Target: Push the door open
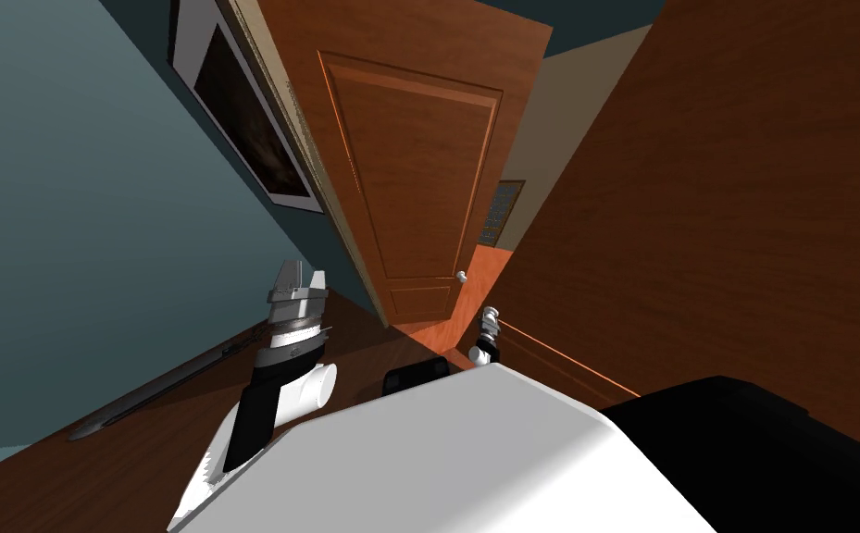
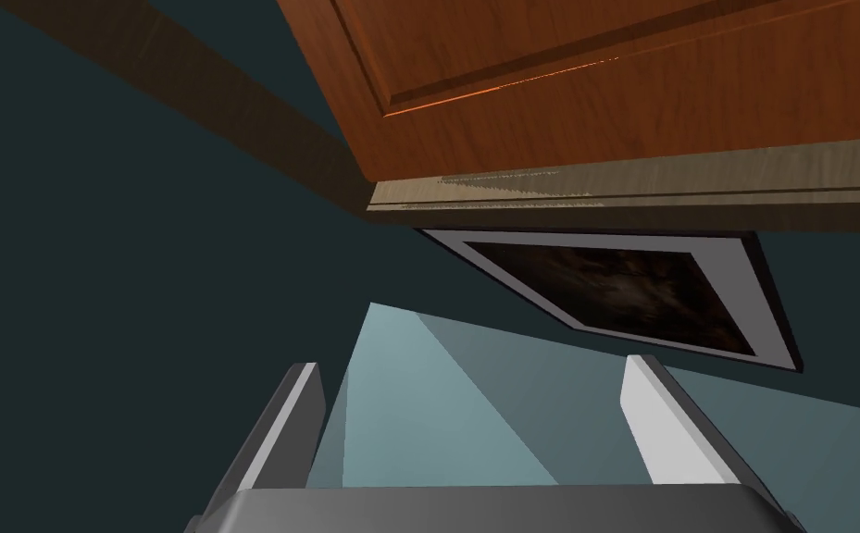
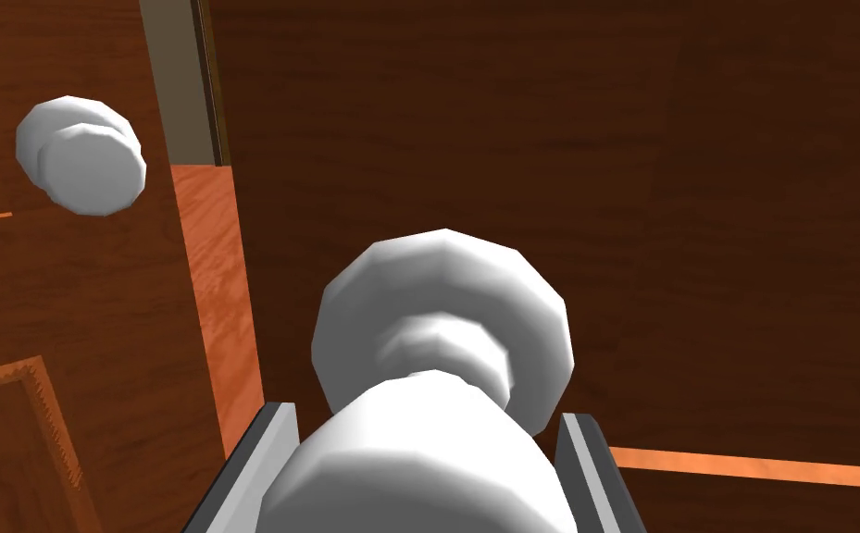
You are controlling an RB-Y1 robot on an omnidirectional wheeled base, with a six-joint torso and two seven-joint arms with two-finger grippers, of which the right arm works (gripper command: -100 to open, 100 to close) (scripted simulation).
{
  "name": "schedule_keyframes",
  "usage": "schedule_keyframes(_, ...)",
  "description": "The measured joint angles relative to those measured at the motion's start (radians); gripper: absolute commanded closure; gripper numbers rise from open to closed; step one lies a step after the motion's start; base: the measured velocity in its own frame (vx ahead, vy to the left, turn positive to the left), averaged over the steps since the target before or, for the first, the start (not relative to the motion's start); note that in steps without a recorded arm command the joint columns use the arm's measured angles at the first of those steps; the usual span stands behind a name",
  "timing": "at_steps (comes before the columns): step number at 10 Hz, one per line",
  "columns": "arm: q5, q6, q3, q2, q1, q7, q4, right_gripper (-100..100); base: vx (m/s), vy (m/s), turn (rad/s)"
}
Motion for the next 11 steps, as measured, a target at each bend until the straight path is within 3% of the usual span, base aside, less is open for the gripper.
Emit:
schedule_keyframes(1,-0.013,0.002,-0.018,0.003,0.008,0.015,-0.02,100,0.081,-0.085,0.001)
schedule_keyframes(3,-0.026,-0.005,-0.039,0.008,-0.005,0.026,-0.011,100,0.087,-0.057,0.028)
schedule_keyframes(5,-0.037,-0.022,-0.057,0.009,-0.028,0.017,0.036,100,0.107,-0.064,0.028)
schedule_keyframes(6,-0.051,-0.017,-0.075,0.017,-0.024,0.036,0.02,100,0.109,-0.088,0.016)
schedule_keyframes(7,-0.055,-0.028,-0.084,0.02,-0.035,0.038,0.04,100,0.108,-0.064,0.055)
schedule_keyframes(8,-0.065,-0.026,-0.097,0.02,-0.017,0.045,0.016,100,0.089,-0.053,-0.008)
schedule_keyframes(10,-0.081,-0.033,-0.123,0.019,-0.036,0.055,0.036,100,0.113,-0.073,0.024)
schedule_keyframes(11,-0.087,-0.047,-0.136,0.02,-0.053,0.047,0.07,100,0.146,-0.091,0.03)
